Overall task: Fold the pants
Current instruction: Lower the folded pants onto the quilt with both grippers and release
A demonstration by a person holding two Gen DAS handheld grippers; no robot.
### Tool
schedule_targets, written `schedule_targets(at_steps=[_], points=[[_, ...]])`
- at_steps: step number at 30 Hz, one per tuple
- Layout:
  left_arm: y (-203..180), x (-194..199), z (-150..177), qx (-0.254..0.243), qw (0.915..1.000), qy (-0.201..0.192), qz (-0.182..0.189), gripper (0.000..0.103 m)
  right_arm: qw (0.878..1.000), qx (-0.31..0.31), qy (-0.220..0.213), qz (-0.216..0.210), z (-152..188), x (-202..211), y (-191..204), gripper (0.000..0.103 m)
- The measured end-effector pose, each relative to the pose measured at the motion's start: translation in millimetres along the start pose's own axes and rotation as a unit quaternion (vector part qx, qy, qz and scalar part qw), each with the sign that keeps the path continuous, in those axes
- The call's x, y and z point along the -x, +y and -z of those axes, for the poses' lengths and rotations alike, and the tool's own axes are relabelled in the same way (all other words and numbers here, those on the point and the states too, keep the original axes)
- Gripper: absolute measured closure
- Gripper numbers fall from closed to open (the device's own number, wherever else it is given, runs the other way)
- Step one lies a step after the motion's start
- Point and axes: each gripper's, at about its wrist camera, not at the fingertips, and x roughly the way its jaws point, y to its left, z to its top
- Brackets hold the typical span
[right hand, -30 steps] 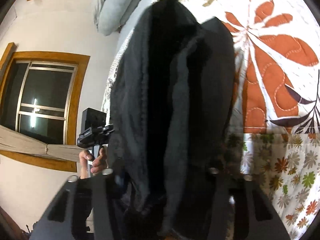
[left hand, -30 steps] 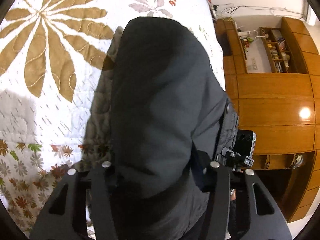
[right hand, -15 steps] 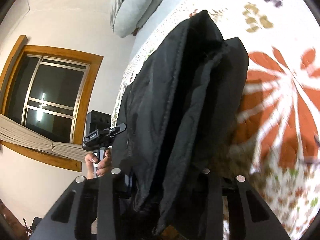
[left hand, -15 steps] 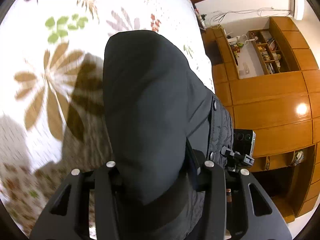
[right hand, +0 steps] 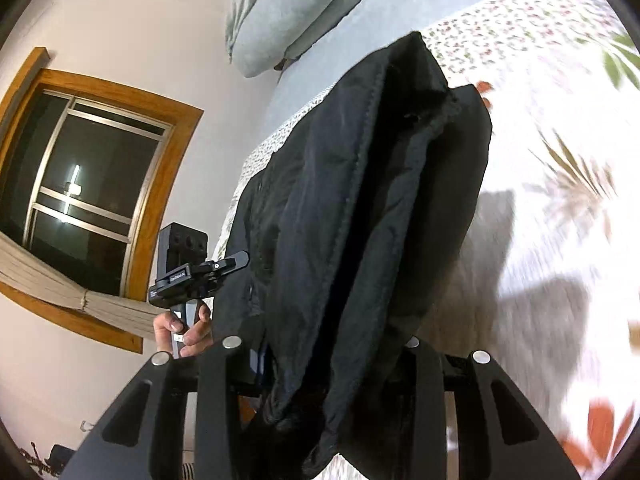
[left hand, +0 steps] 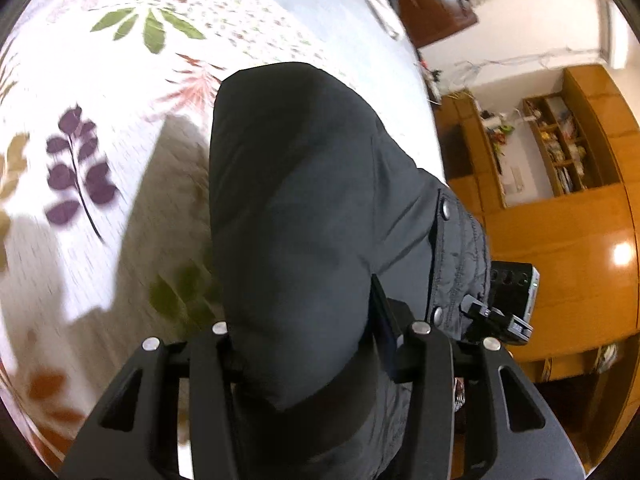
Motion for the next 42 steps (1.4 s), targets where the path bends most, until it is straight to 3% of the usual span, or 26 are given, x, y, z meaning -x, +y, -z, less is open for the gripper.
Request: schedule_targets(at_steps=[6,13,15,18,21,24,25,28,30,32,33,36,39,42], points=[[51.8,-15.8,-38.8,0.032,0.9985,0.011,-0.042,0.058,0.999,-0.004,0.033,0.023,-35.5,-52.6,-16.0,0.065],[77.7,-16.1,-37.2,0.032,0.9992,0.009,-0.023,0.052,0.998,-0.026,0.046,0.024,-43.3,-76.7,-55.9,0.060],[77.0,-12.3,-33.2,0.025,0.9995,0.000,-0.021,0.051,0.998,-0.038,0.048,0.020,-35.6,-75.1,-63.3,0.042],[66.8,8.9,-22.1,-0.001,0.9993,-0.027,-0.026,0.046,0.998,-0.064,0.024,0.002,-33.4,-51.2,-75.7,0.024],[49.8,35.6,-8.4,-0.042,0.9942,-0.071,-0.070,0.040,0.997,-0.070,-0.012,0.012,-33.8,-27.1,-75.5,0.023],[30.3,66.4,11.9,-0.084,0.9806,-0.139,-0.109,0.026,0.997,-0.043,-0.047,0.044,-18.7,4.8,-73.2,0.022],[23.6,73.8,19.1,-0.095,0.9771,-0.153,-0.113,0.025,0.997,-0.040,-0.050,0.045,-13.6,8.8,-70.9,0.022],[15.5,71.1,31.4,-0.112,0.9723,-0.144,-0.146,0.023,0.996,-0.017,-0.040,0.076,-0.1,5.4,-61.5,0.022],[15.6,50.8,35.5,-0.113,0.9662,-0.121,-0.198,0.023,0.991,-0.009,-0.032,0.129,5.6,-2.8,-62.5,0.022],[23.9,34.7,37.2,-0.110,0.9584,-0.105,-0.242,0.022,0.988,-0.021,-0.030,0.148,8.3,-10.4,-67.1,0.022],[30.2,29.8,41.0,-0.109,0.9566,-0.112,-0.246,0.019,0.987,-0.026,-0.026,0.159,9.0,-13.1,-70.5,0.020],[45.1,24.9,45.3,-0.085,0.9605,-0.115,-0.238,0.016,0.984,-0.022,-0.024,0.174,12.5,-12.9,-71.8,0.018],[48.8,35.4,54.3,-0.067,0.9684,-0.133,-0.200,0.018,0.987,-0.030,-0.041,0.150,15.1,1.6,-63.1,0.018],[46.3,57.7,72.0,-0.057,0.9689,-0.169,-0.171,0.015,0.989,-0.031,-0.073,0.128,28.0,26.9,-57.6,0.018]])
